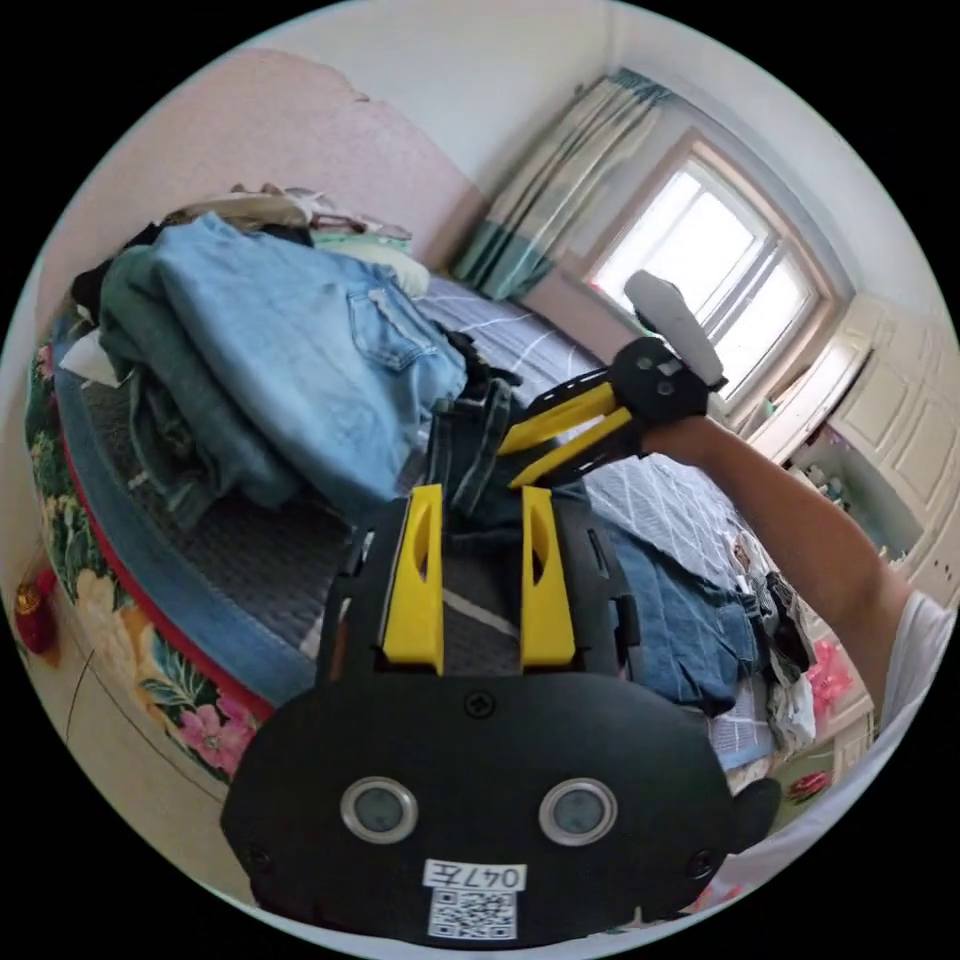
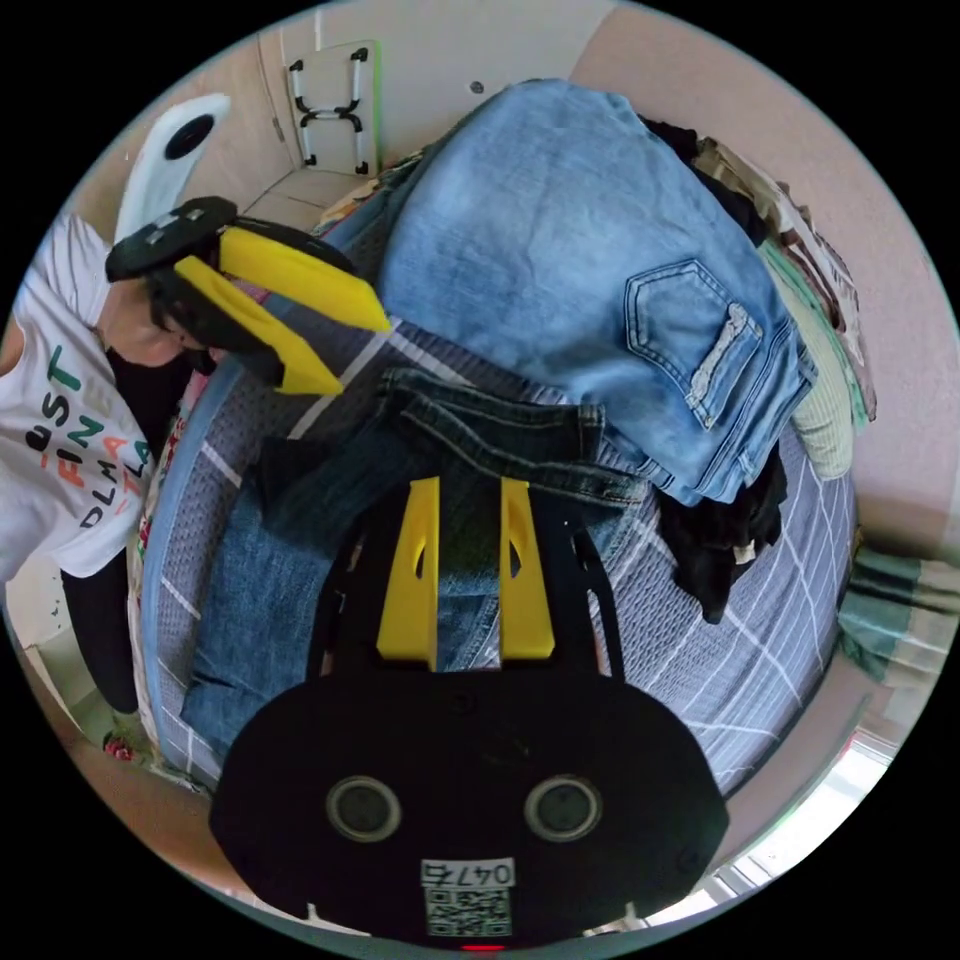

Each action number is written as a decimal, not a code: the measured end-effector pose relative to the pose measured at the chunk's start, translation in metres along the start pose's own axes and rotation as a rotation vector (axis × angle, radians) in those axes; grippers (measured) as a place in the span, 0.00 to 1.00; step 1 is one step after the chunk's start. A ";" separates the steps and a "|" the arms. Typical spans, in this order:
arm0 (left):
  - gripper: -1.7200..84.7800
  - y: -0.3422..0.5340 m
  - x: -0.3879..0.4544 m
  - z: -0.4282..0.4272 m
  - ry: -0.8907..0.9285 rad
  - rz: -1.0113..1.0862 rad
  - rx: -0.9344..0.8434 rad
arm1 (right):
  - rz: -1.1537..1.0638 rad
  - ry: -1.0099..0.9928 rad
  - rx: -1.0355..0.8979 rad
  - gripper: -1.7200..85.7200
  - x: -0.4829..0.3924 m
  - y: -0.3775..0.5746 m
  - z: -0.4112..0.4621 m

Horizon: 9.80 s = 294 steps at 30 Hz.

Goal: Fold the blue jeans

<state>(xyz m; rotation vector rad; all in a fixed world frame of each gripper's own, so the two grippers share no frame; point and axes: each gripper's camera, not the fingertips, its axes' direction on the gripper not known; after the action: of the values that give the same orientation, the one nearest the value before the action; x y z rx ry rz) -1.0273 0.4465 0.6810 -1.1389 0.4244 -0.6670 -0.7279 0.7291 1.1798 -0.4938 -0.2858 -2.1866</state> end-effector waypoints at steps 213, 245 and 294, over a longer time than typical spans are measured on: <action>0.03 -0.030 0.297 0.460 0.432 0.245 -0.711 | 0.685 0.593 0.134 0.03 -0.683 0.394 -0.248; 0.05 0.157 0.698 0.551 0.125 0.671 -0.836 | 1.634 0.355 0.961 0.03 -0.885 0.868 -0.332; 0.02 0.194 0.507 0.444 0.098 0.717 -0.545 | 1.518 0.404 0.342 0.03 -0.861 0.878 -0.299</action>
<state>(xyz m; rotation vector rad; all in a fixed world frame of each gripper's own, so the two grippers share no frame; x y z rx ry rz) -0.3264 0.4586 0.6775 -1.3449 1.0788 0.0378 0.3734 0.6874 0.5581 0.0183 -0.0035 -0.6838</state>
